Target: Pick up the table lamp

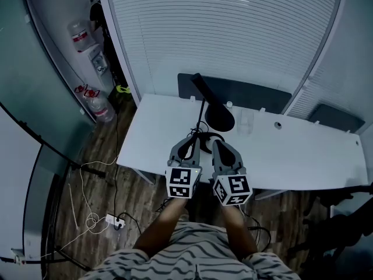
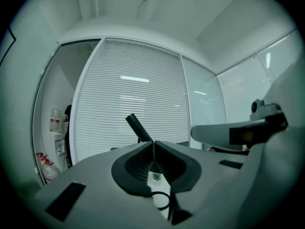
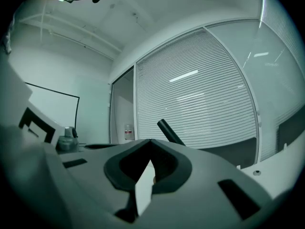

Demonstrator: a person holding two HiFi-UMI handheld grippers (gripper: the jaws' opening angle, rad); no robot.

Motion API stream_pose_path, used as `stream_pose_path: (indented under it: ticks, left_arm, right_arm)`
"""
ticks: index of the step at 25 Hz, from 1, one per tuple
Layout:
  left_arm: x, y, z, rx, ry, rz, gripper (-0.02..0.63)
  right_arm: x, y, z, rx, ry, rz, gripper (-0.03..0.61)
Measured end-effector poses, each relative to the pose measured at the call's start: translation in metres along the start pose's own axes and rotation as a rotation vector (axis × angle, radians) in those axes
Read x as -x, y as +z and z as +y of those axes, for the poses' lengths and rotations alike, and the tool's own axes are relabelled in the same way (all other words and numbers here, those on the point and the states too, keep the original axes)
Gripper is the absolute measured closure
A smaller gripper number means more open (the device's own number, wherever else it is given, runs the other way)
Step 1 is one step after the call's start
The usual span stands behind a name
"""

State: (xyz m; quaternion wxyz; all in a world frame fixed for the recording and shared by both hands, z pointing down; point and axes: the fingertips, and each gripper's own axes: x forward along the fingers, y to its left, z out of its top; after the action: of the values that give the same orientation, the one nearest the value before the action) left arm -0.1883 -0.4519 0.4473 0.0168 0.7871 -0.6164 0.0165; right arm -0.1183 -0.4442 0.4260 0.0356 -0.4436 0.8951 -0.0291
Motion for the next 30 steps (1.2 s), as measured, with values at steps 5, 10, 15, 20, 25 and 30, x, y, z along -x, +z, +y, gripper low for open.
stream_pose_path:
  ticks: [5,10,15,20,25,30]
  left_arm:
    - [-0.042,-0.018,0.021,-0.036,-0.026,0.049,0.603]
    - [-0.076,-0.037,0.04,-0.077,-0.027,0.102,0.548]
    - [-0.113,-0.057,0.049,-0.09,-0.067,0.107,0.533]
    - [-0.145,-0.074,0.062,-0.078,-0.082,0.139,0.515]
    - [-0.175,-0.094,0.068,-0.105,-0.088,0.176,0.515]
    - [-0.204,-0.108,0.071,-0.145,-0.097,0.177,0.515]
  right_arm:
    - [-0.017,0.001,-0.024,0.003,-0.071,-0.004,0.568]
    - [-0.028,0.001,-0.037,0.014,-0.124,-0.003,0.568]
    - [-0.039,-0.005,-0.045,0.017,-0.158,0.008,0.568]
    - [-0.048,-0.008,-0.046,0.017,-0.183,0.01,0.568]
    - [-0.052,-0.016,-0.049,0.01,-0.2,0.016,0.568]
    - [-0.056,-0.024,-0.051,0.008,-0.21,0.03,0.568]
